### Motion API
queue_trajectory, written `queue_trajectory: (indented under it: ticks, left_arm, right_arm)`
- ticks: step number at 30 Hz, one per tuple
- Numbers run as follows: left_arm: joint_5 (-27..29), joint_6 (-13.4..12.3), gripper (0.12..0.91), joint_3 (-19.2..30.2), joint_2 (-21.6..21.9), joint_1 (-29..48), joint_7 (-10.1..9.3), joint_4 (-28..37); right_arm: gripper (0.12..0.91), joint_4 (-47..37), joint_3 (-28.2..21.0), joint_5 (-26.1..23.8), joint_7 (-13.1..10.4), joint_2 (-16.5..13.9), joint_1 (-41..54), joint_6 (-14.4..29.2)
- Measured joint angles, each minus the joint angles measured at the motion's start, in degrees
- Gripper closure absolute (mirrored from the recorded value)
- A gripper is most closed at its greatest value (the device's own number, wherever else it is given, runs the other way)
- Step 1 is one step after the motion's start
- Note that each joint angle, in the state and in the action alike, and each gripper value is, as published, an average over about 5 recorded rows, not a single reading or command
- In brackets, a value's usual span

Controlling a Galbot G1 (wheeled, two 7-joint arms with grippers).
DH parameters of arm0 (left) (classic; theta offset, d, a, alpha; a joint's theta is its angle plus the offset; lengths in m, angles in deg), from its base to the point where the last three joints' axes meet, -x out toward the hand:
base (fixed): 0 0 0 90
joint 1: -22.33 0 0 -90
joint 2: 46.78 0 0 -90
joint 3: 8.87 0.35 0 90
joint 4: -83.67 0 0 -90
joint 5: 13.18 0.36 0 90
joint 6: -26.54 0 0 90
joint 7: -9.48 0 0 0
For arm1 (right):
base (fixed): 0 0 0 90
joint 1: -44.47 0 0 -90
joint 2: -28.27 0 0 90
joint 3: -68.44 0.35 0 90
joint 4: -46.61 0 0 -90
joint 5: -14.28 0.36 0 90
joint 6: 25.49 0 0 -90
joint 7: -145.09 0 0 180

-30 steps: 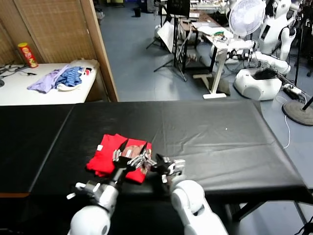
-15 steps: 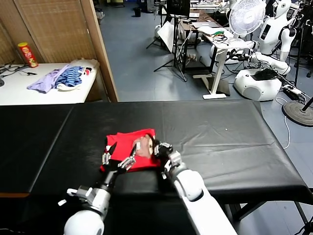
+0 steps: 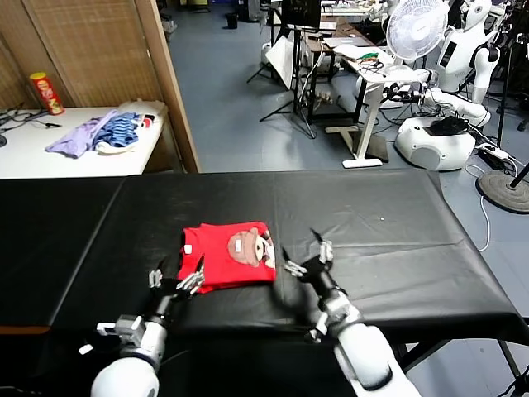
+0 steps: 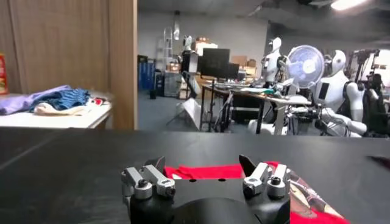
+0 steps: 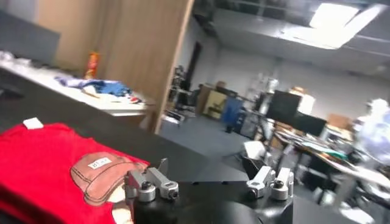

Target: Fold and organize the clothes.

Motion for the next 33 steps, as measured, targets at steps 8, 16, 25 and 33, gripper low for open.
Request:
queue_trajectory:
  ticks: [8,16,25,33]
  left_arm:
    - [-0.1,-0.7,0.232,-3.4,1.2,-9.5,-0.68,-4.6]
    - [-2.0,0.4,0.232,-7.5,1.0,-20.2,-1.24,-9.1]
    - [-3.8,3.0,0.232,-10.8,0.2,-27.9,-2.35,-15.2]
    - [-4.7,5.1,0.232,-12.3,0.2,-28.8,-2.29,-17.3]
  right_arm:
    - [0.227,11.9,5.2,3.9,-6.9,0.6,-16.3,-1.1]
    - [0.227,19.7,6.9,7.9,-13.3,0.3,-27.0,-6.3]
    - [0.227,23.7,6.3,8.8,-18.1,0.0,-35.7,-5.8]
    - [0.227,24.3,6.3,8.8,-18.2,0.0,-37.3,-6.0]
